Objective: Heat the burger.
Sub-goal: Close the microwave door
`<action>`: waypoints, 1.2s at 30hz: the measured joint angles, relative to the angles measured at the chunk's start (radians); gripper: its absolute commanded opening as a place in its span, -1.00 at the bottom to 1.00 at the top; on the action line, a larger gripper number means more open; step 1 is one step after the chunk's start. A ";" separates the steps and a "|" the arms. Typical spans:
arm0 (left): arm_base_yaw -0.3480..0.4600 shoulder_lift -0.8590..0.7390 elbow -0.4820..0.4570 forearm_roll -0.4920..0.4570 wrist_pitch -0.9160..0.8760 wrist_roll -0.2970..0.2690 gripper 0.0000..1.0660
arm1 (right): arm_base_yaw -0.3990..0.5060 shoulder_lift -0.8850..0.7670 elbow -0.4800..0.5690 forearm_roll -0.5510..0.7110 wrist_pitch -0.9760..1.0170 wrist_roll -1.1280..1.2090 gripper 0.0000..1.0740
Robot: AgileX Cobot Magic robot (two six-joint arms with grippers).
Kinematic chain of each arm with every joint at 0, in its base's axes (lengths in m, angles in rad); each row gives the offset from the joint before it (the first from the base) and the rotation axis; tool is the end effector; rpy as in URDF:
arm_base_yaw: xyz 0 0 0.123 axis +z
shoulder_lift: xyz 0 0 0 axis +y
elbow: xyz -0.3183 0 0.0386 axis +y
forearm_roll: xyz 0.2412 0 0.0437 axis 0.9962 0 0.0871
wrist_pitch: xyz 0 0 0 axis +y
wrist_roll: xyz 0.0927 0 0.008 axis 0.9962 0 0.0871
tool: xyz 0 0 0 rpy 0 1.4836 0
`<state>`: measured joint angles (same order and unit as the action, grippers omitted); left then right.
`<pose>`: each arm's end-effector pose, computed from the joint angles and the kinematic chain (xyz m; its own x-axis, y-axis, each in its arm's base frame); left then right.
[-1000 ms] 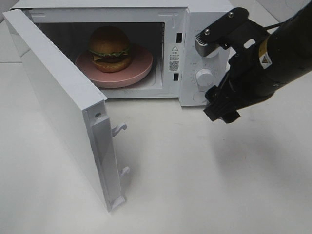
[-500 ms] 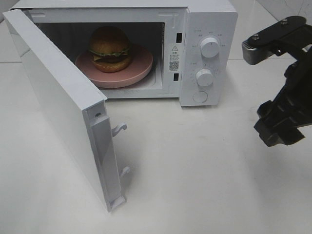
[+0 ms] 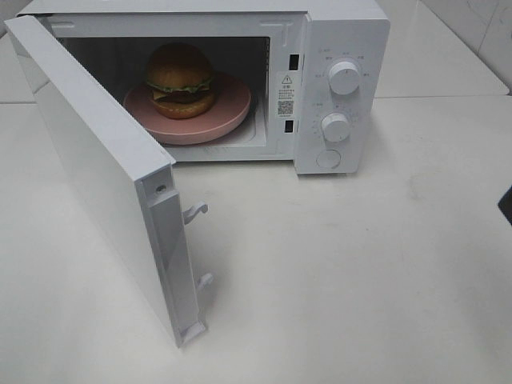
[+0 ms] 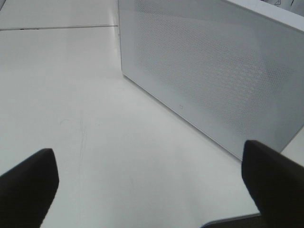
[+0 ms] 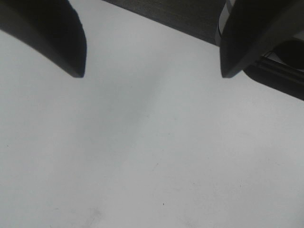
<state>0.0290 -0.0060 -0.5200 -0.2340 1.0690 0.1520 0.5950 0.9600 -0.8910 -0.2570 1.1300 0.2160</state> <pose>-0.0491 -0.0204 0.2794 -0.4233 0.0248 -0.9057 0.1712 0.9838 -0.0531 0.1228 0.0573 0.3522 -0.7814 -0.4065 -0.4735 -0.3796 0.9118 -0.1563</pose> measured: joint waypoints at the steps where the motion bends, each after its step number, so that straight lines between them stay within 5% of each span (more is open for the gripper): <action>1: 0.000 0.000 0.000 0.000 0.000 0.000 0.86 | 0.000 -0.045 0.000 0.000 0.016 -0.001 0.40; 9: 0.000 0.000 0.000 0.002 0.000 0.000 0.86 | -0.014 -0.216 0.007 0.002 0.028 -0.001 0.40; 20: 0.000 0.000 0.000 0.002 0.000 0.000 0.86 | -0.252 -0.518 0.207 0.002 0.005 -0.060 0.40; 36: 0.000 0.000 0.000 0.003 0.000 0.000 0.86 | -0.440 -0.851 0.390 0.086 -0.111 -0.080 0.39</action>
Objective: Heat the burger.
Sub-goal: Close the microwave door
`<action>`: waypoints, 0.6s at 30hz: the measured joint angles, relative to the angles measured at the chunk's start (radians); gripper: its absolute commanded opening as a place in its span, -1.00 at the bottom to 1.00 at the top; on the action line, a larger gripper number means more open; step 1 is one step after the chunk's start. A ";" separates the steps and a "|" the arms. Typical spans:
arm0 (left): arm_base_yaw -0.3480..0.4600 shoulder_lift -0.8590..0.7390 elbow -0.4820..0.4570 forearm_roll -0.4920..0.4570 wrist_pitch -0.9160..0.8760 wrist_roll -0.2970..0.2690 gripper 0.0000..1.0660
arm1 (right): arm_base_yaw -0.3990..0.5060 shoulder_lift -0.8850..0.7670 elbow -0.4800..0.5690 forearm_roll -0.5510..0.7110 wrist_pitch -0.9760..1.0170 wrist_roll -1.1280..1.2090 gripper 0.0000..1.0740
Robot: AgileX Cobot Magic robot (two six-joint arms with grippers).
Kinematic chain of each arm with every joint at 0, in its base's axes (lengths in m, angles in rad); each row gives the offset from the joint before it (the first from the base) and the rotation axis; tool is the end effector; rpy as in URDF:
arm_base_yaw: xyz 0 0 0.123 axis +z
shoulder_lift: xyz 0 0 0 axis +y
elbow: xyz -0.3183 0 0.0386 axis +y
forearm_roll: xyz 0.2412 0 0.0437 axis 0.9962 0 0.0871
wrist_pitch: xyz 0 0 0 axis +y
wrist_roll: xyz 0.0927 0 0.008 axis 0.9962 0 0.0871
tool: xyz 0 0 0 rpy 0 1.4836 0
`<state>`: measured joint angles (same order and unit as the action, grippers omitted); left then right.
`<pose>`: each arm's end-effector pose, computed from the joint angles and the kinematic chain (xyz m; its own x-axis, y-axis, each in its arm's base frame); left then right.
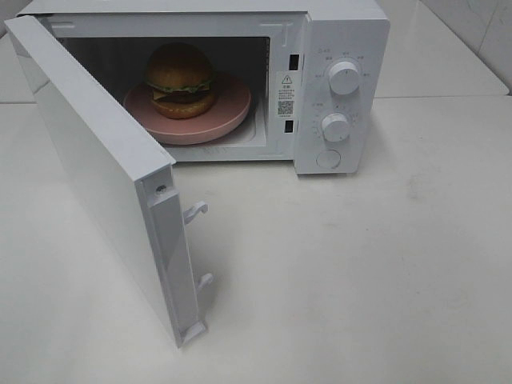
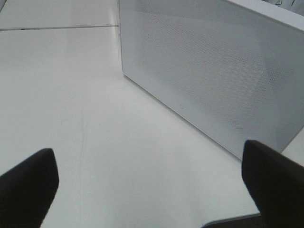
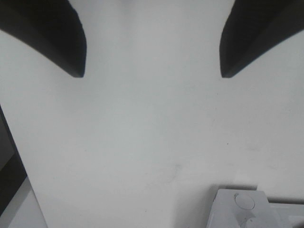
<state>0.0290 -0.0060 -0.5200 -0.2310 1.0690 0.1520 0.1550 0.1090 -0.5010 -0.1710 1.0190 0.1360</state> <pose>-0.0491 -0.0201 0.2793 -0.4234 0.0263 -0.9056 0.1695 0.9842 -0.0507 -0.0244 -0.0175 0.2816 -0.5030 -0.0328 -0.8636 -0.0065 0.9994 -0.0342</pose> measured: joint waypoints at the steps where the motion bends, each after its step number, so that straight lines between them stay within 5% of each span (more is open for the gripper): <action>1: 0.000 0.000 0.000 0.000 0.000 0.000 0.86 | 0.000 0.000 0.000 0.000 0.000 0.000 0.39; 18: 0.000 0.000 0.000 0.000 0.000 0.000 0.86 | -0.089 -0.113 0.001 0.019 -0.018 -0.018 0.38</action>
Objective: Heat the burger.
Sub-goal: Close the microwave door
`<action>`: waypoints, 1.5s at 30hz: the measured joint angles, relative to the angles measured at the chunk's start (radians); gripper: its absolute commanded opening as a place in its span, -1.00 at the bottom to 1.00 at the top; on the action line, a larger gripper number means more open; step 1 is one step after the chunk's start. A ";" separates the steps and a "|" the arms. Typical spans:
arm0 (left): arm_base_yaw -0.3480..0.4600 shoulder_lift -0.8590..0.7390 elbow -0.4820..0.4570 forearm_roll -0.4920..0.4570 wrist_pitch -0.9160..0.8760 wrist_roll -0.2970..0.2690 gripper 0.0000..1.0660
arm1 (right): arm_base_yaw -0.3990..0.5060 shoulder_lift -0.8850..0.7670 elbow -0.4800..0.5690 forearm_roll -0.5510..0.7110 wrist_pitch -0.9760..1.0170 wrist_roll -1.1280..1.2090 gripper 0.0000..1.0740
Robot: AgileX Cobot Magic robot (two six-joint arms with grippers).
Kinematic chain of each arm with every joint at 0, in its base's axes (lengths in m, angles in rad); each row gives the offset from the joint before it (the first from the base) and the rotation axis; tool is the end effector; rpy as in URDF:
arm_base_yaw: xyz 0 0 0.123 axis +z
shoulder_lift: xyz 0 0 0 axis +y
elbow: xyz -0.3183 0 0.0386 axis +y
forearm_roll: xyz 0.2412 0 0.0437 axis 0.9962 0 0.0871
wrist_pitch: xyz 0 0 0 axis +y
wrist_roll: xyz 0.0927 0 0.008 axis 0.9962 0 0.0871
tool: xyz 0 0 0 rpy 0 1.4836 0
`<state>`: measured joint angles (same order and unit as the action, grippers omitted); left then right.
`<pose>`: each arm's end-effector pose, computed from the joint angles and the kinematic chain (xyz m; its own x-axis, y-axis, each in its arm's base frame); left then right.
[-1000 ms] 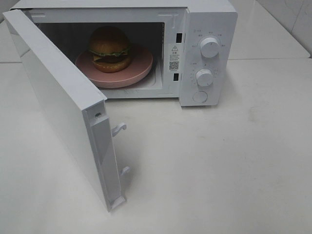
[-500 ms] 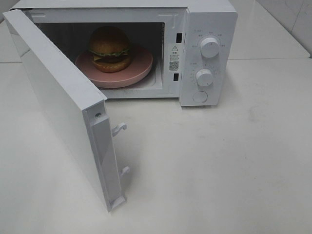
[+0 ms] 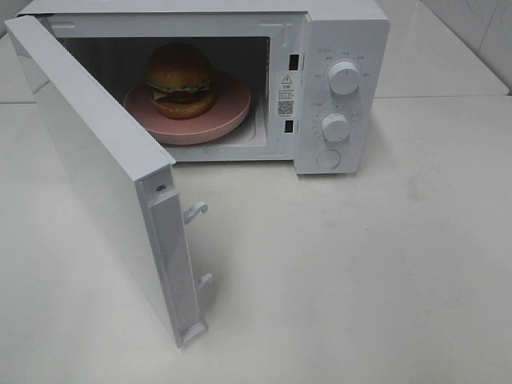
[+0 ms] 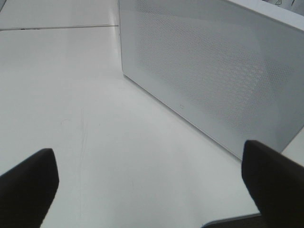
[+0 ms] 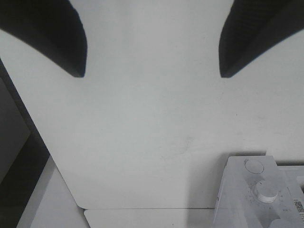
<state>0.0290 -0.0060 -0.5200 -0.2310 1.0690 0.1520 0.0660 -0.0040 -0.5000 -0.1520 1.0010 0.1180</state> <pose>-0.0491 -0.0201 0.2793 -0.4234 0.0263 -0.9056 0.1695 0.9842 -0.0507 -0.0427 -0.0147 0.2787 -0.3906 0.0095 -0.9205 0.0655 0.9977 -0.0175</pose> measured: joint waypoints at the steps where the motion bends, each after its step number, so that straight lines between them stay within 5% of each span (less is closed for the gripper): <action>1: 0.000 0.000 0.000 0.000 0.000 0.000 0.86 | 0.000 0.000 0.000 0.000 0.000 0.000 0.38; 45: 0.000 0.000 0.000 0.000 0.000 0.000 0.86 | 0.000 0.000 0.000 0.000 0.000 -0.006 0.37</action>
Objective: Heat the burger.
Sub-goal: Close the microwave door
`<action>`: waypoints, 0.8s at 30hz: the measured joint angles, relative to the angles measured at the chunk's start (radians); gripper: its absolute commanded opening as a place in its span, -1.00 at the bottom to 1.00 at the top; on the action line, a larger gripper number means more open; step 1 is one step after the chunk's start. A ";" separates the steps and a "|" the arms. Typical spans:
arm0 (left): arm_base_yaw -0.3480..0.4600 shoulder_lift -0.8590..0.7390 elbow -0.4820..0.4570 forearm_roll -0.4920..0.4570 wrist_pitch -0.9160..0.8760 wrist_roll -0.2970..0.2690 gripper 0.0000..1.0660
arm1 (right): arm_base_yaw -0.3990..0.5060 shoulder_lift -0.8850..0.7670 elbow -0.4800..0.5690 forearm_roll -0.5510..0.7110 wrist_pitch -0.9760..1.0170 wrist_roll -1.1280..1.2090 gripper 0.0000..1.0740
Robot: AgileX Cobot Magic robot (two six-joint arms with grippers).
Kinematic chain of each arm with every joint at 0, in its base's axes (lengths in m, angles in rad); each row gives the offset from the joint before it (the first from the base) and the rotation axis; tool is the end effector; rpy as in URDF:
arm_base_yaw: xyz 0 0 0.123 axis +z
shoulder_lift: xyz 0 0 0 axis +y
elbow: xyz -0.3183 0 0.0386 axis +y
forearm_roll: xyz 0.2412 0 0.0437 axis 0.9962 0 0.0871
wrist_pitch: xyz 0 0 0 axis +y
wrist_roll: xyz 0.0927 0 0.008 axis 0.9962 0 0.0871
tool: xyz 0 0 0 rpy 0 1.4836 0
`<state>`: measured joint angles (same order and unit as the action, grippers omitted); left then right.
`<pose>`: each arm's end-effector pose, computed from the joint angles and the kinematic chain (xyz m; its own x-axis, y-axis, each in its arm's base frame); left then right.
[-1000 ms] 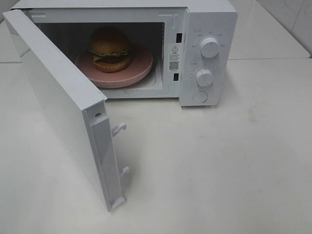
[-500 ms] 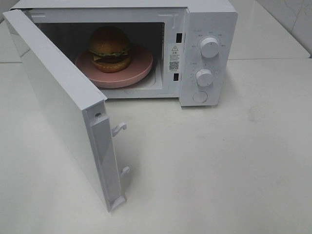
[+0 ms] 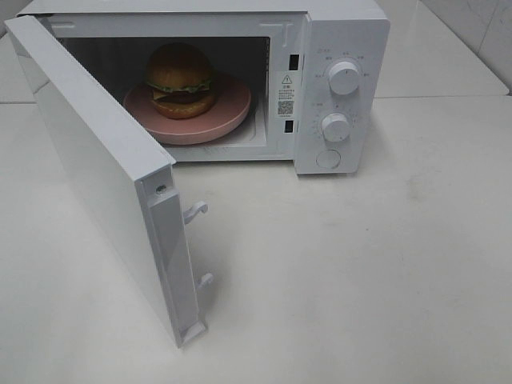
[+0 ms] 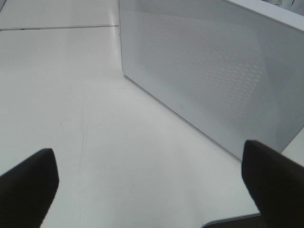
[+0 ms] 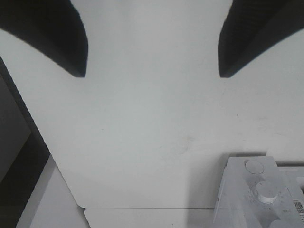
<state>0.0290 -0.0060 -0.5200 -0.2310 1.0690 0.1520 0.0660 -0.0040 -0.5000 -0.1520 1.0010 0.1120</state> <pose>-0.0491 -0.0201 0.2793 -0.4234 0.0263 -0.9056 0.1695 0.9842 -0.0507 -0.0427 -0.0147 0.2787 -0.3910 0.0035 -0.9204 0.0631 0.9977 -0.0230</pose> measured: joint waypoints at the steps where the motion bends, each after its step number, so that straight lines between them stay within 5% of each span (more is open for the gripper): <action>1: 0.000 0.000 0.000 0.000 0.000 0.000 0.86 | 0.000 0.000 0.000 0.000 0.000 0.000 0.37; 15: 0.000 0.000 0.000 -0.004 0.000 -0.002 0.83 | 0.000 0.000 0.000 0.000 0.000 0.000 0.37; 24: 0.000 0.074 -0.037 -0.017 -0.091 -0.004 0.50 | 0.000 0.000 0.000 0.000 -0.001 0.000 0.37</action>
<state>0.0290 0.0680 -0.5570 -0.2480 0.9780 0.1480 0.0660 -0.0040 -0.5000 -0.1520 1.0000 0.1120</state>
